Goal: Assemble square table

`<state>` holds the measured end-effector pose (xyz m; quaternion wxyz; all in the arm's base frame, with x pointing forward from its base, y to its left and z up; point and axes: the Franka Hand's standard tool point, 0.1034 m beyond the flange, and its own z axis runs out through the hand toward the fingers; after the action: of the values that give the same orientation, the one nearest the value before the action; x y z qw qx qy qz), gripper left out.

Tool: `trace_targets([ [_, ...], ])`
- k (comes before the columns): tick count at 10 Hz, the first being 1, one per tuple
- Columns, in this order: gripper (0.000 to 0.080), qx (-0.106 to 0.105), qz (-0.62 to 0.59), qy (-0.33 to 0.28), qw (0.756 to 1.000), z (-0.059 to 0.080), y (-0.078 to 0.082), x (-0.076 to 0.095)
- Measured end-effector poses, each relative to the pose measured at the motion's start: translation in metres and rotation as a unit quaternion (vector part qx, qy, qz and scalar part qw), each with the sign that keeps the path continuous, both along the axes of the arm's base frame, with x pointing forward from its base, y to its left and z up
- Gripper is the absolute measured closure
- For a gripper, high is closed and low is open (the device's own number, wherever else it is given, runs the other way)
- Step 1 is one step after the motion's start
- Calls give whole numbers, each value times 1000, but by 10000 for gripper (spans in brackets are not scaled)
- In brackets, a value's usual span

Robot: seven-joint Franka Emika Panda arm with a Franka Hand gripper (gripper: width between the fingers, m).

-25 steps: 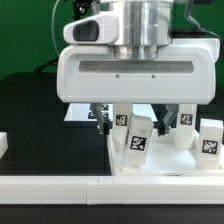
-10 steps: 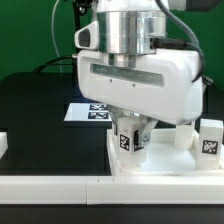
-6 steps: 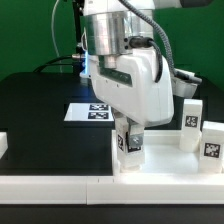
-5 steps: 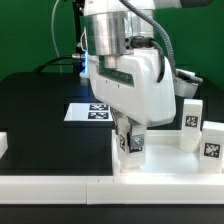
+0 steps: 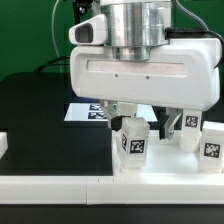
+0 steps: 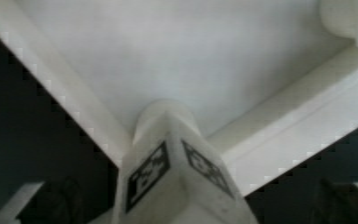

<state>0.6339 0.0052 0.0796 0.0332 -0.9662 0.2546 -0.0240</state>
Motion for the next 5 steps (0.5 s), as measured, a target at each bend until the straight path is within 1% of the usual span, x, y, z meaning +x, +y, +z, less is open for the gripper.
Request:
trace_targets([
  [2,151,-8,94,-4,996,0,-1,0],
  [3,151,-18,176,-7,984,1,-1,1],
  [4,151,-21,218,-8,976,0,0,0],
  [5,275,-19,192,-7,981,0,0,0],
])
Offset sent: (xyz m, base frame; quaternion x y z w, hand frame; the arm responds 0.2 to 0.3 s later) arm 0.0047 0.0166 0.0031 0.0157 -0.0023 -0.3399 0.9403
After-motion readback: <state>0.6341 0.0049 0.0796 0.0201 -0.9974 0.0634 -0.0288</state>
